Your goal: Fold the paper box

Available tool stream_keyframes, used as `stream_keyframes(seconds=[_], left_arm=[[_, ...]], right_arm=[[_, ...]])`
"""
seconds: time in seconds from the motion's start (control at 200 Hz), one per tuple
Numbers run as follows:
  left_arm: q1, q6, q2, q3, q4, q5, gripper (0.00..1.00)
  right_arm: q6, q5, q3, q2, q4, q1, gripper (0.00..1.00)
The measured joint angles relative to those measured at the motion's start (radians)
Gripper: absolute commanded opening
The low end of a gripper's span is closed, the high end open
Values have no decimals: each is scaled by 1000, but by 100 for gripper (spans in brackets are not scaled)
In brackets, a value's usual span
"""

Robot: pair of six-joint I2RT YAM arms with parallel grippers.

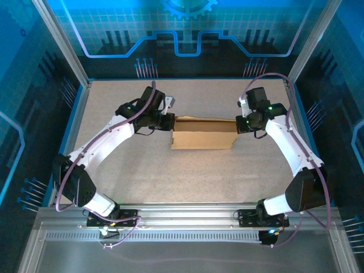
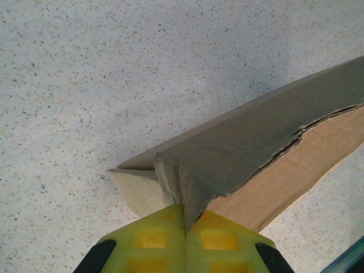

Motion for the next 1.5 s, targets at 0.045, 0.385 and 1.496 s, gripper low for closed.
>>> stream_keyframes(seconds=[0.045,0.385,1.496], left_arm=[[0,-16,6,9,-6,1,0],[2,-172,68,68,-68,58,0],[81,-298,140,180,-216,275,0]], right_arm=[[0,3,0,0,-2,1,0],[0,51,13,0,-29,12,0],[-13,90,14,12,-14,27,0]])
